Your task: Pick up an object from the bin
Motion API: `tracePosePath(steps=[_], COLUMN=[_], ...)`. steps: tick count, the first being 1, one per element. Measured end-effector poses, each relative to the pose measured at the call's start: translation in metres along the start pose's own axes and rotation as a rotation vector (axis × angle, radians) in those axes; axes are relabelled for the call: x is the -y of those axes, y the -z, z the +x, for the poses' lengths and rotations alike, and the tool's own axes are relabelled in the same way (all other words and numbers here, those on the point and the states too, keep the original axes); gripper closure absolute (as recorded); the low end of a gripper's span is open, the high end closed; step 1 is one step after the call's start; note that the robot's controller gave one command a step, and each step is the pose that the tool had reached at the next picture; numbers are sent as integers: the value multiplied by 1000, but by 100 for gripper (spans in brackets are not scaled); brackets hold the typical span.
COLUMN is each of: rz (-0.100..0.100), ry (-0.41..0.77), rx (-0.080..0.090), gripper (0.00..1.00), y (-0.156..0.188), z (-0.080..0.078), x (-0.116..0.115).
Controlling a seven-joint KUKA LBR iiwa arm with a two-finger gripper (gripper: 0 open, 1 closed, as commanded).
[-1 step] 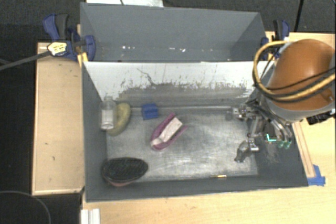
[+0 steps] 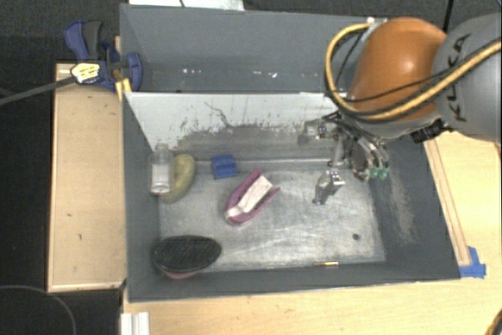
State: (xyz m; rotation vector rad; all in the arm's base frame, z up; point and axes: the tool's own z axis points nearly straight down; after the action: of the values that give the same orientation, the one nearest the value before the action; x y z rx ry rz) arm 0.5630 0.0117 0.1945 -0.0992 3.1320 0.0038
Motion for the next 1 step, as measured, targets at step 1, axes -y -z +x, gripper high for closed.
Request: tracePosePath(steps=[1], rz=[1], ry=[180], rx=[-5], gripper=[0], y=[-125], z=[-2], x=[-65])
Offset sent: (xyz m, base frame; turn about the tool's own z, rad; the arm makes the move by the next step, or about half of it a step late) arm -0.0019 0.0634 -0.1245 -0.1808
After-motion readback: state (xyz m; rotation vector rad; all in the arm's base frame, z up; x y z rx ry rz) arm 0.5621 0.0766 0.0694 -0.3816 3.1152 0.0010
